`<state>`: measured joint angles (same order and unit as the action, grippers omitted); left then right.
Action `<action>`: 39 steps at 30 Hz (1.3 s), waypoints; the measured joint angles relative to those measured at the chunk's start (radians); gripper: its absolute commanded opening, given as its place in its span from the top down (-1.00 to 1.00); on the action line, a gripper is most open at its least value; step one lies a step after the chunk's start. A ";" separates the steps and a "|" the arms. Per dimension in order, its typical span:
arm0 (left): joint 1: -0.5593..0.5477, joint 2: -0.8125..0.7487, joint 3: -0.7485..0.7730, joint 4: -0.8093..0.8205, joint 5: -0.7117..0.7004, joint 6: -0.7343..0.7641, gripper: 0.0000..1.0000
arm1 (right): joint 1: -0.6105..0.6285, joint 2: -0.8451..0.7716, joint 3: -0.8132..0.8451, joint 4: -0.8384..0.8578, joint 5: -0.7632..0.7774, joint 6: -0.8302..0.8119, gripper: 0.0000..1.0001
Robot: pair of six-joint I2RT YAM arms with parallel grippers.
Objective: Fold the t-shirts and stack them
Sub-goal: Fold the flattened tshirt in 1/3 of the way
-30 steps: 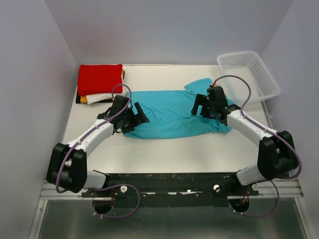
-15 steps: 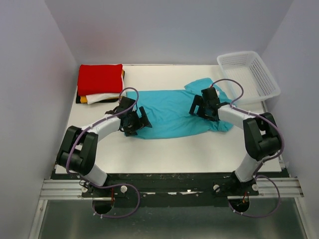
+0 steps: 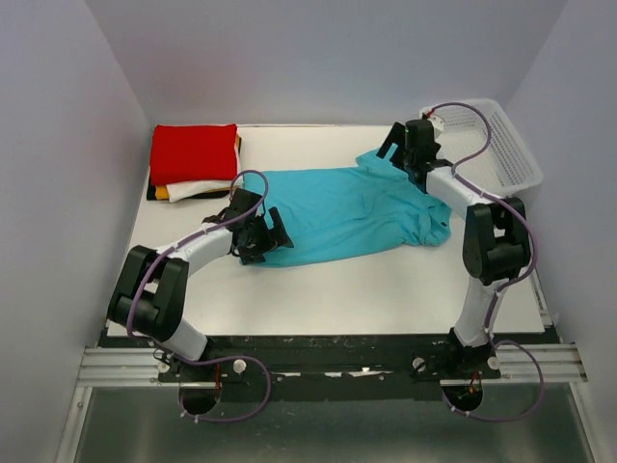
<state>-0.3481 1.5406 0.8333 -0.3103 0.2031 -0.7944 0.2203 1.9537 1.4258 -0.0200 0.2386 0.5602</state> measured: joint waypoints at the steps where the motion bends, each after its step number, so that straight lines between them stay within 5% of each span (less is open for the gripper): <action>1: 0.000 0.000 0.000 0.000 0.000 0.000 -0.97 | 0.000 -0.006 0.009 0.001 -0.002 -0.011 -1.00; 13: 0.002 -0.011 0.000 -0.028 -0.026 0.010 -0.97 | 0.000 -0.403 -0.404 -0.269 -0.010 0.006 -0.95; 19: 0.002 -0.013 0.000 -0.031 -0.032 0.013 -0.97 | 0.000 -0.555 -0.536 -0.373 0.032 0.065 -0.28; 26: 0.002 -0.013 0.000 -0.031 -0.032 0.013 -0.97 | 0.000 -0.513 -0.595 -0.363 0.038 0.103 -0.15; 30: 0.005 -0.013 -0.003 -0.027 -0.031 0.013 -0.97 | 0.000 -0.458 -0.592 -0.352 0.116 0.119 0.60; 33: 0.014 -0.016 -0.008 -0.020 -0.023 0.013 -0.97 | -0.005 -0.417 -0.571 -0.376 0.189 0.115 0.93; 39: 0.027 -0.018 -0.013 -0.014 -0.003 0.013 -0.97 | -0.045 -0.370 -0.447 -0.401 0.250 -0.075 0.98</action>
<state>-0.3206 1.5230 0.8204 -0.3241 0.1997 -0.7811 0.1749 1.5841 0.9787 -0.4213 0.4885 0.4854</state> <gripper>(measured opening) 0.983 0.046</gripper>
